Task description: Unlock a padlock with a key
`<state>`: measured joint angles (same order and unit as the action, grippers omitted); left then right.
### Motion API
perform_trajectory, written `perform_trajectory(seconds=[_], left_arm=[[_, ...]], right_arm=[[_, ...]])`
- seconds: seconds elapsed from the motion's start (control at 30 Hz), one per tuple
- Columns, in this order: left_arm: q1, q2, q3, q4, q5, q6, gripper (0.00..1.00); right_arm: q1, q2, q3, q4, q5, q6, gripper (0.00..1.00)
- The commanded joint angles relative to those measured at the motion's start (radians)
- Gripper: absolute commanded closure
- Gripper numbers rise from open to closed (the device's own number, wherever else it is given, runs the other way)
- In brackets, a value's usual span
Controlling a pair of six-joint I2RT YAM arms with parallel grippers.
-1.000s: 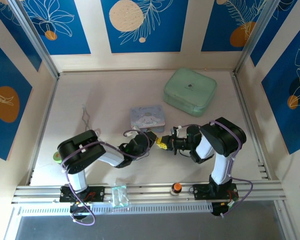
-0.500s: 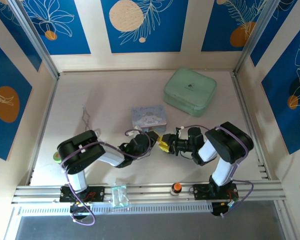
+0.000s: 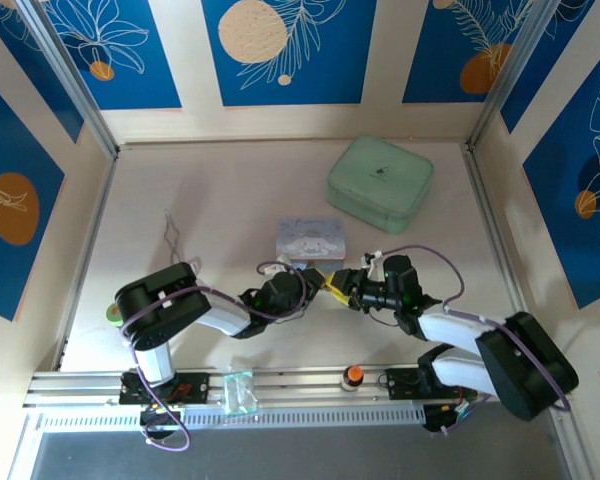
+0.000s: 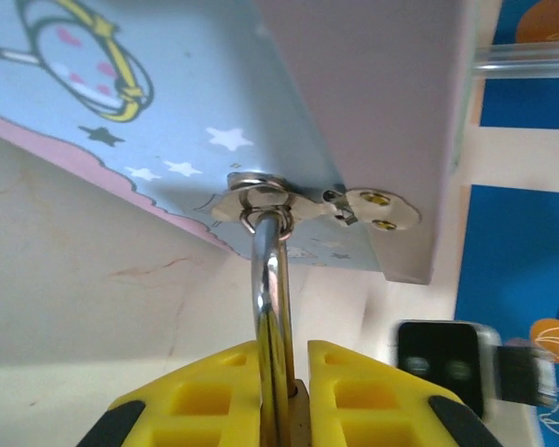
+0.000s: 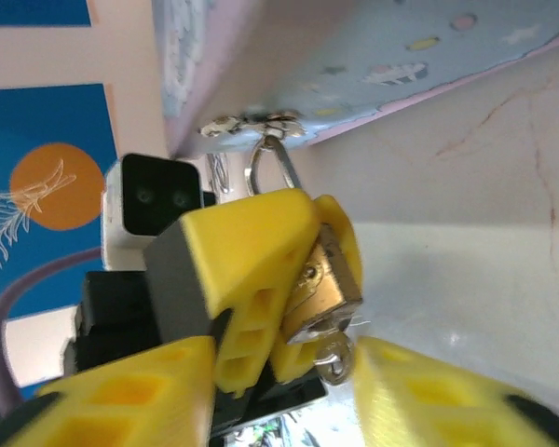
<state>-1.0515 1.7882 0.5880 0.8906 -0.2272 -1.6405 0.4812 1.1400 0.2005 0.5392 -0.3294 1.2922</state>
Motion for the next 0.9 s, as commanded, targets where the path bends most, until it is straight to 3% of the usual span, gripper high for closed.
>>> perform_trajectory(seconds=[0.0,0.07,0.17,0.27,0.37,0.4,0.47,0.57,0.63,0.7,0.87], left_arm=[[-0.008,-0.021,0.013,0.004,0.016,0.032,1.00],[-0.008,-0.024,0.012,-0.018,0.013,0.036,1.00],[-0.008,-0.021,0.004,-0.030,0.018,0.036,1.00],[-0.009,-0.031,0.019,-0.106,0.047,0.047,1.00],[-0.008,-0.061,0.055,-0.245,0.072,0.080,1.00],[-0.008,-0.072,0.063,-0.278,0.074,0.092,1.00],[-0.006,-0.090,0.066,-0.303,0.075,0.099,1.00],[0.007,-0.108,0.065,-0.319,0.100,0.107,1.00],[0.011,-0.117,0.064,-0.323,0.113,0.114,1.00],[0.012,-0.128,0.062,-0.339,0.116,0.119,1.00],[0.024,-0.151,0.043,-0.333,0.131,0.120,1.00]], right_arm=[[-0.005,-0.054,0.033,-0.169,0.035,-0.065,0.47],[-0.009,-0.069,0.045,-0.231,0.032,-0.098,0.48],[0.014,-0.106,0.117,-0.403,0.060,-0.270,0.59],[0.139,-0.171,0.251,-0.715,0.321,-0.533,0.63],[0.287,-0.237,0.306,-0.825,0.609,-0.732,0.62],[0.320,-0.252,0.297,-0.803,0.640,-0.814,0.58],[0.350,-0.259,0.288,-0.785,0.654,-0.919,0.00],[0.359,-0.233,0.304,-0.805,0.662,-0.961,0.04],[0.377,-0.217,0.300,-0.778,0.669,-0.990,0.17],[0.417,-0.215,0.278,-0.723,0.723,-1.023,0.19],[0.479,-0.227,0.205,-0.596,0.738,-1.084,0.43]])
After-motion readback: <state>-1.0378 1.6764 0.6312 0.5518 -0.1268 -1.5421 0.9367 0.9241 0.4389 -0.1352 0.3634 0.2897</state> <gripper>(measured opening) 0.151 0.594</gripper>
